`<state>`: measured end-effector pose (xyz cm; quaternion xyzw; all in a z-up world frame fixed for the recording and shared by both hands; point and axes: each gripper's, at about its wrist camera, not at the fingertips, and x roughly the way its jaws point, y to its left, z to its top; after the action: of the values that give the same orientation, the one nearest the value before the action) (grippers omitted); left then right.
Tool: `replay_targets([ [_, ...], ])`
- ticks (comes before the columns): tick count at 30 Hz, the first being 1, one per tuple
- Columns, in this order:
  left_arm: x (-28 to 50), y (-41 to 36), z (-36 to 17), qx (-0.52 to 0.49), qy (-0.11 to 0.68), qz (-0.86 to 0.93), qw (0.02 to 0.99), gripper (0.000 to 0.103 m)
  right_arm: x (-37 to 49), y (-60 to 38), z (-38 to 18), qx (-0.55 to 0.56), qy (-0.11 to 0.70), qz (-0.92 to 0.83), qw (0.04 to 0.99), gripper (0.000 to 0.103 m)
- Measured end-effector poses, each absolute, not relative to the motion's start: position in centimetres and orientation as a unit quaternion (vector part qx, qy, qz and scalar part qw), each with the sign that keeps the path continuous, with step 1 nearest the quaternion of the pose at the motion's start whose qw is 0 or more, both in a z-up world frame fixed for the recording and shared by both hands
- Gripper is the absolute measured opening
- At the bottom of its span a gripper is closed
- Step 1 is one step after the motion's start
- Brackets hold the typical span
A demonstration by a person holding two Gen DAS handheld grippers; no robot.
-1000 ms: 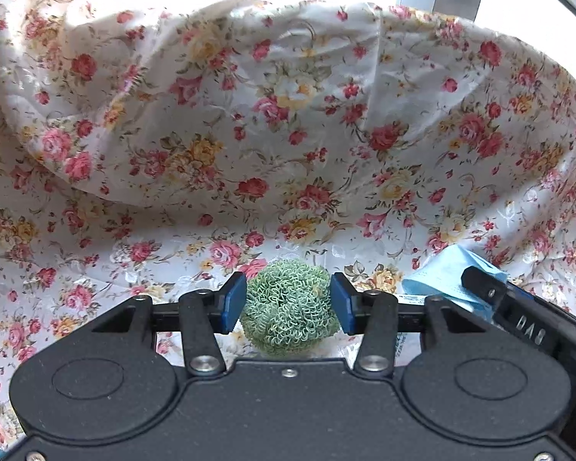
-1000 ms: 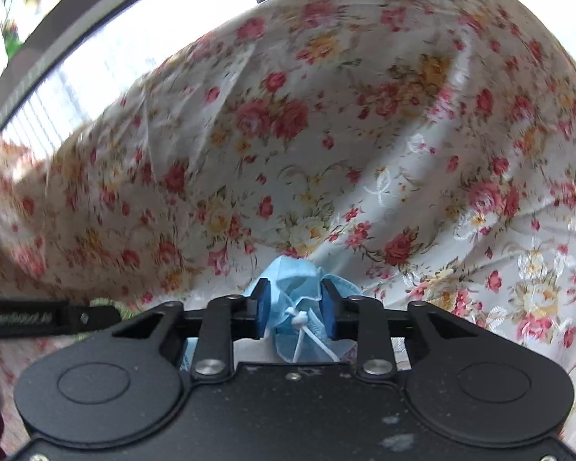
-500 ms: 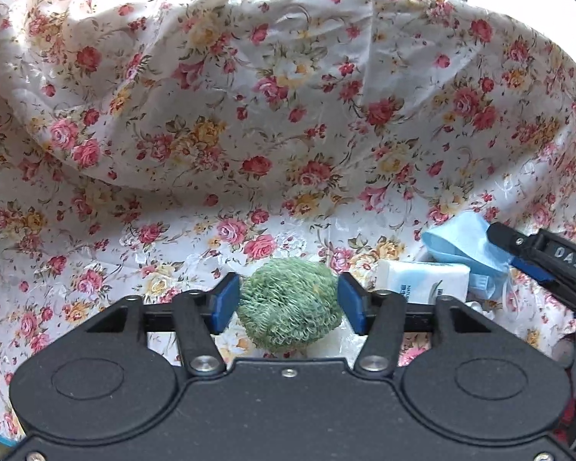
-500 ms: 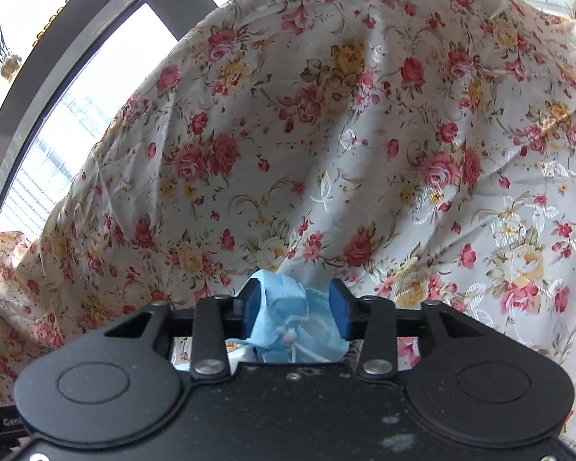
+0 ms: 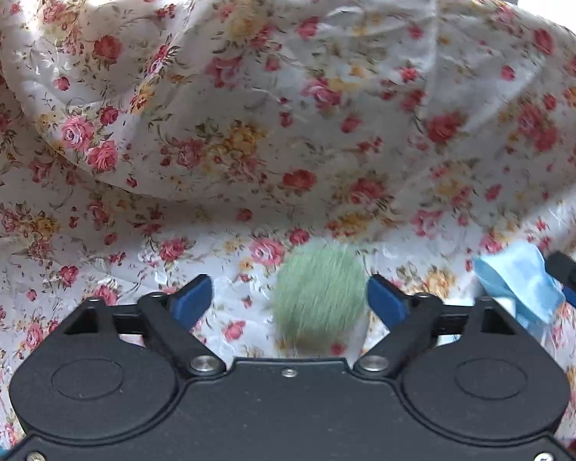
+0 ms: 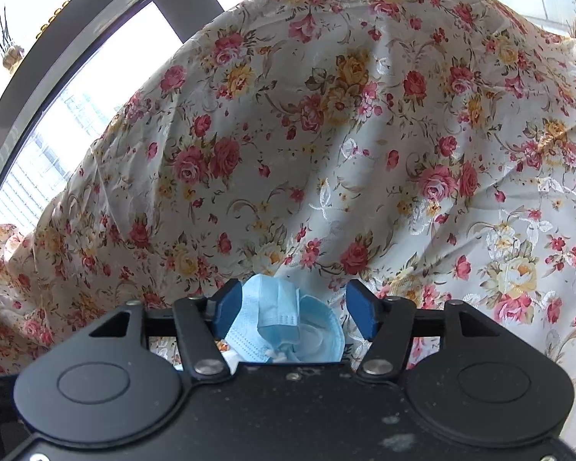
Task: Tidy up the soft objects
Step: 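Lift the blue mask with the right tool while the left tool lifts the scrubber ball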
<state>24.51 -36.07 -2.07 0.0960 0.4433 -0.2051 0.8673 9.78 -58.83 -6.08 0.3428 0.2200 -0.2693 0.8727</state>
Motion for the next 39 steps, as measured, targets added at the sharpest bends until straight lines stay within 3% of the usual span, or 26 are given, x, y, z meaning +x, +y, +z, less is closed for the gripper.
replay_targets([
  [4,25.1,-36.8,-2.4,0.097,0.446,-0.217,0.863,0.096,9.7,-59.0,-6.1,0.345,0.221,-0.267,0.872,0.061],
  [15,25.4,-38.9,-4.1,0.118,0.454,-0.212,0.857,0.094,9.6,-58.9,-6.1,0.341,0.221,-0.264,0.875,0.061],
  [16,25.5,-38.9,-4.2,0.120,0.454,-0.213,0.857,0.093,9.6,-58.9,-6.1,0.341,0.221,-0.264,0.875,0.061],
  [18,25.8,-39.0,-4.7,0.124,0.458,-0.220,0.852,0.081,9.6,-58.9,-6.1,0.340,0.221,-0.264,0.875,0.061],
  [20,25.9,-39.0,-5.1,0.127,0.471,-0.229,0.842,0.055,9.6,-58.9,-6.1,0.340,0.221,-0.263,0.875,0.061],
  [26,24.5,-37.9,-4.0,0.117,0.462,-0.252,0.842,0.053,9.5,-58.7,-6.0,0.333,0.220,-0.263,0.878,0.061],
  [39,15.1,-32.3,5.4,0.111,0.384,-0.307,0.864,0.053,9.9,-58.4,-5.7,0.304,0.225,-0.273,0.884,0.061],
])
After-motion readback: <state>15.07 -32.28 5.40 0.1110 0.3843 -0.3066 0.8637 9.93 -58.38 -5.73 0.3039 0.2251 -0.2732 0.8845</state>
